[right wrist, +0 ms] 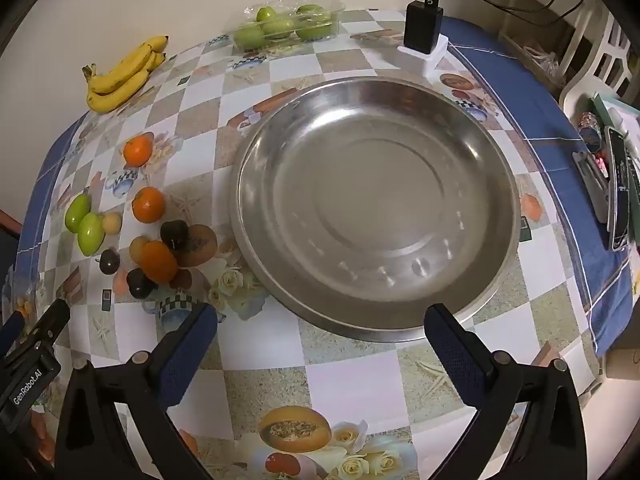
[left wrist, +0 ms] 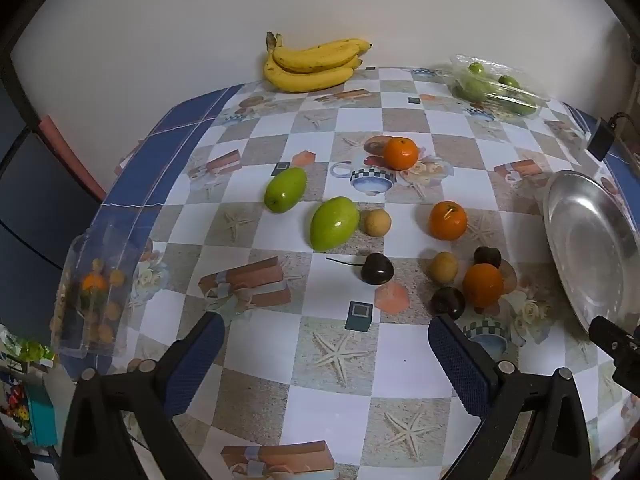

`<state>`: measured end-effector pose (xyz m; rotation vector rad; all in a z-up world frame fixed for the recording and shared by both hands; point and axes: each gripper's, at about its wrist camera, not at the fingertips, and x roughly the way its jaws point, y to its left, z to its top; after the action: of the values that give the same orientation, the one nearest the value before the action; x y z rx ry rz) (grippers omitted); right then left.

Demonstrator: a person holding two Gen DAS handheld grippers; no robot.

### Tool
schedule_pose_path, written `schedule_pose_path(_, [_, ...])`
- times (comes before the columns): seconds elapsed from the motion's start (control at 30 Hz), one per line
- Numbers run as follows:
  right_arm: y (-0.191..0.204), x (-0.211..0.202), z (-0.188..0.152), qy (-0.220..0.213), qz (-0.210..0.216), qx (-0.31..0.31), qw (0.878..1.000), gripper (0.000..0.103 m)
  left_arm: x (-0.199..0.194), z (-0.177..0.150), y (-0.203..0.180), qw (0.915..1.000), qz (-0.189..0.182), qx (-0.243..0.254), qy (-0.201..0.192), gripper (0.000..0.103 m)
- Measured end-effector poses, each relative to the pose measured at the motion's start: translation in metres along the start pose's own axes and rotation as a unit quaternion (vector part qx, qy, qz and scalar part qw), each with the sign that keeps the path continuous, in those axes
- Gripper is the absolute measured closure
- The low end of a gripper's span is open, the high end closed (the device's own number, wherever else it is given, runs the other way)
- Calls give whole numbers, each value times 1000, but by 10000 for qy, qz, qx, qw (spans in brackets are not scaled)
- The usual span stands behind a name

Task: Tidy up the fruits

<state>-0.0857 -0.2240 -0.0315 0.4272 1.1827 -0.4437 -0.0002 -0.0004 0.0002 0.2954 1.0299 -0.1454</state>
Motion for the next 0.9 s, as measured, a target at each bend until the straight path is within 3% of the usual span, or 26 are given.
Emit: schedule_pose_path(0.9, [10, -5, -1, -115, -130, -263, 9995, 0, 2, -3, -1, 9997, -225, -64, 65, 0])
